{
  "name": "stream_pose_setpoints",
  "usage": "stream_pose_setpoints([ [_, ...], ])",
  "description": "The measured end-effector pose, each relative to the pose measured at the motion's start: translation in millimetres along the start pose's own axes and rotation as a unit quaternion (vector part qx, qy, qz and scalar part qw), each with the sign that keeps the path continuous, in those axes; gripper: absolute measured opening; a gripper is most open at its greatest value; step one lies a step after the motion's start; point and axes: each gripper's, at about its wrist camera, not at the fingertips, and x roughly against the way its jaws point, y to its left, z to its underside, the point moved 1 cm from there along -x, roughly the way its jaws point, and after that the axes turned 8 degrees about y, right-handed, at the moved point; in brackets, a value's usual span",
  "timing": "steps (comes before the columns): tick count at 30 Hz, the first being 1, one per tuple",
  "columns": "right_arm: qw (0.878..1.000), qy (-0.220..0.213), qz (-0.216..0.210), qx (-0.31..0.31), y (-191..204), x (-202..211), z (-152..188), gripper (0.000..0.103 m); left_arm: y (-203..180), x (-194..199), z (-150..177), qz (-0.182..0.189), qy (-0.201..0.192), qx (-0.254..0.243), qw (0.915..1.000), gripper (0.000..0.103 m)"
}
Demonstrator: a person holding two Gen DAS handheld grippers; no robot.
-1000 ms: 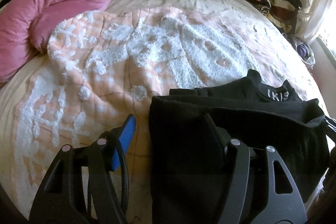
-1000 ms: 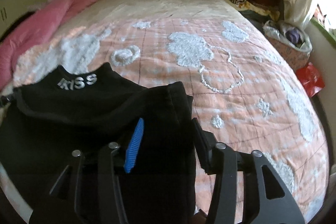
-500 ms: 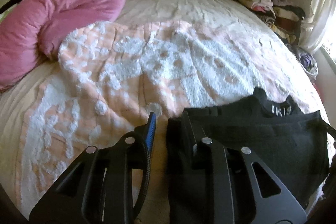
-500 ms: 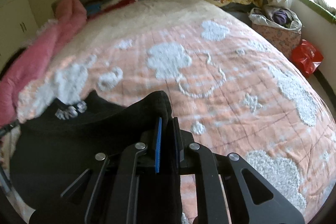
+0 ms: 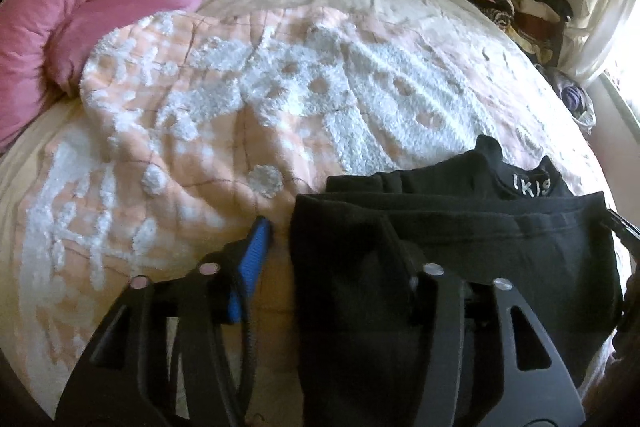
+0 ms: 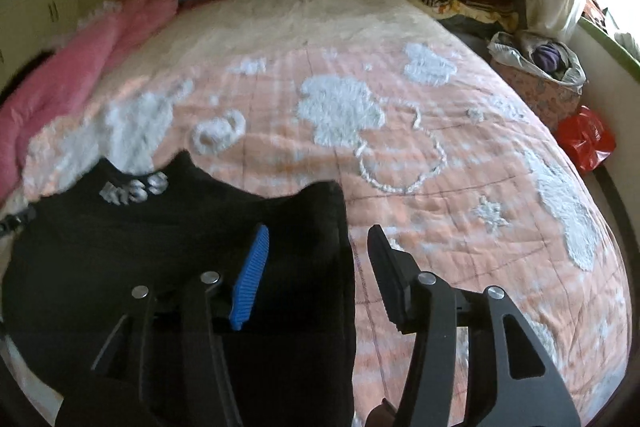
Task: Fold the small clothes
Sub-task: 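Press the folded black sweatshirt flat with both grippers and release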
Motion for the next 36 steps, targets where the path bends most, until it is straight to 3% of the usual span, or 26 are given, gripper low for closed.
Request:
stream_pose_setpoints([
  [1,1.000,0.001,-0.007,0.003,1,-2,0,0.022,-1,-1,0,-0.001,-0.001,0.000,1.0000,0.033],
  [2,1.000,-0.006,-0.010,0.004,1,-1,1,0.009,-1,1,0,-0.003,-0.005,0.001,1.0000,0.026],
  [4,1.000,-0.023,-0.019,-0.002,-2,6,1,0.009,0,10,-2,-0.007,-0.024,0.004,0.9997,0.015],
  [8,0.996,-0.060,-0.045,-0.046,-18,18,-1,0.009,2,27,-8,0.005,-0.054,0.008,0.9985,0.014],
  [12,0.997,-0.046,-0.033,-0.052,-18,8,-2,0.009,1,22,-15,0.002,-0.056,0.010,0.9984,0.014],
  [15,0.998,-0.023,-0.020,-0.050,-16,-2,2,0.016,4,15,-17,0.000,-0.051,0.018,0.9985,0.014],
  [16,0.998,-0.023,-0.014,-0.048,-15,0,5,0.024,4,12,-16,-0.002,-0.048,0.018,0.9987,0.014],
  [20,0.998,-0.037,-0.008,-0.042,-13,22,16,0.033,-2,15,-9,-0.015,-0.046,-0.003,0.9988,0.016],
  [22,0.998,-0.044,-0.016,-0.041,-10,38,26,0.047,-5,22,-5,-0.016,-0.044,-0.008,0.9989,0.016],
  [27,0.998,-0.044,-0.042,-0.019,9,65,52,0.058,-16,44,14,-0.027,-0.046,-0.042,0.9977,0.025],
  [32,0.998,-0.017,-0.063,0.000,32,68,79,0.060,-28,52,39,-0.029,-0.030,-0.064,0.9971,0.040],
  [36,0.999,0.011,-0.048,-0.002,36,60,98,0.060,-31,52,59,-0.034,-0.015,-0.075,0.9965,0.044],
])
